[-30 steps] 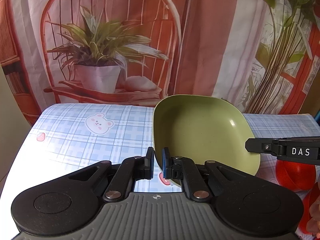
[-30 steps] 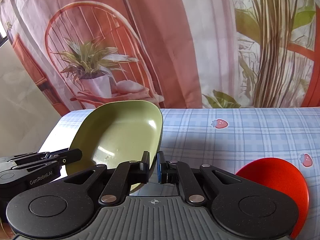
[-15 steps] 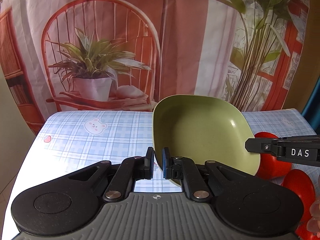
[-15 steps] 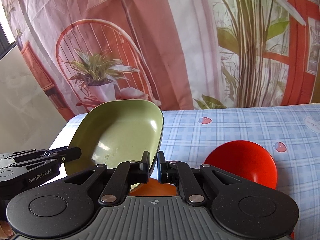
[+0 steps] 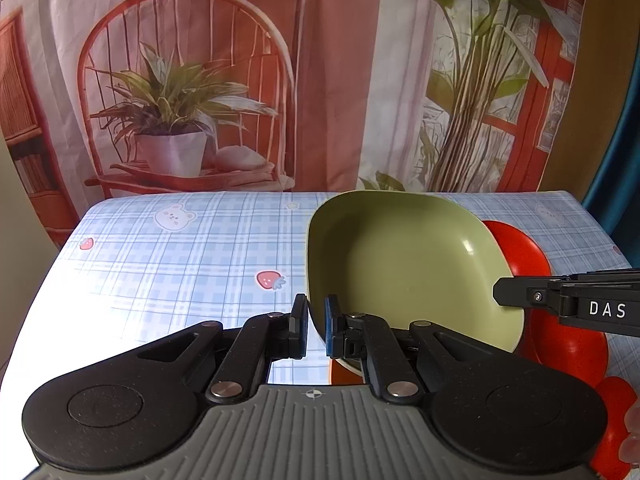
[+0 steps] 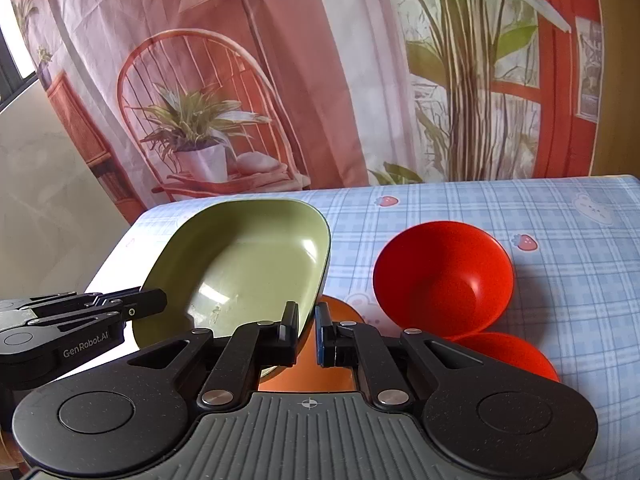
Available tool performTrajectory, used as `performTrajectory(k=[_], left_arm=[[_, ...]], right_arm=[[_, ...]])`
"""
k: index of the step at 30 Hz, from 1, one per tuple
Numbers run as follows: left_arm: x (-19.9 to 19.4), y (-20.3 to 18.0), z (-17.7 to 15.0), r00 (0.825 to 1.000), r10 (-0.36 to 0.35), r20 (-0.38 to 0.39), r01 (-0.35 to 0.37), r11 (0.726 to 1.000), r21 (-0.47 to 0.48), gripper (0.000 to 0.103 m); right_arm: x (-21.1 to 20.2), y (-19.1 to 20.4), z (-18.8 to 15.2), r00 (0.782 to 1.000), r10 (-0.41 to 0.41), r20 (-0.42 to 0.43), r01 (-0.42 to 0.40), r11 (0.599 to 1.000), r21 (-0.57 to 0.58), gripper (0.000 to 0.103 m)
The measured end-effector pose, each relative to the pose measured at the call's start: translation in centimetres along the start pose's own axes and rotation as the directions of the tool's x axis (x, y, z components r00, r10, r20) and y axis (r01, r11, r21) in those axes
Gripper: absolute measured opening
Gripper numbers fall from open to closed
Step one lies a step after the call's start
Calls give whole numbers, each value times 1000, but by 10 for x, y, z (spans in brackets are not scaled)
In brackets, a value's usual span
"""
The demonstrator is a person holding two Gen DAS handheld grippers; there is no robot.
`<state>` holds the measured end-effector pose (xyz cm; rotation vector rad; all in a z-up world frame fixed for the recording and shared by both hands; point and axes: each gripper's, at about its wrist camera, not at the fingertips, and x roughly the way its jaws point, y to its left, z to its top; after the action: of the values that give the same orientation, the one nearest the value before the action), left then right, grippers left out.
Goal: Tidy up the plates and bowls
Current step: 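Lift the green plate with the left tool and lower it onto the orange plate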
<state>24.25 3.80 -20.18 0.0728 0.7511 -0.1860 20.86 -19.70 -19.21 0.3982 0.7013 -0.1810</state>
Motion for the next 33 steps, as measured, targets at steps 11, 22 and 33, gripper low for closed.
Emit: performTrajectory(k=[11, 22, 33], left_arm=[[-6, -10, -16, 1000, -15, -20, 15, 999, 30, 9], [1, -13, -27, 999, -7, -53, 10, 999, 47, 10], [11, -18, -31, 998, 4, -70, 1, 997, 76, 10]], right_arm=[[-4, -6, -26, 999, -16, -38, 16, 1000, 6, 8], [1, -9, -36, 997, -32, -66, 32, 999, -2, 8], [11, -13, -41, 994, -53, -94, 53, 999, 3, 8]])
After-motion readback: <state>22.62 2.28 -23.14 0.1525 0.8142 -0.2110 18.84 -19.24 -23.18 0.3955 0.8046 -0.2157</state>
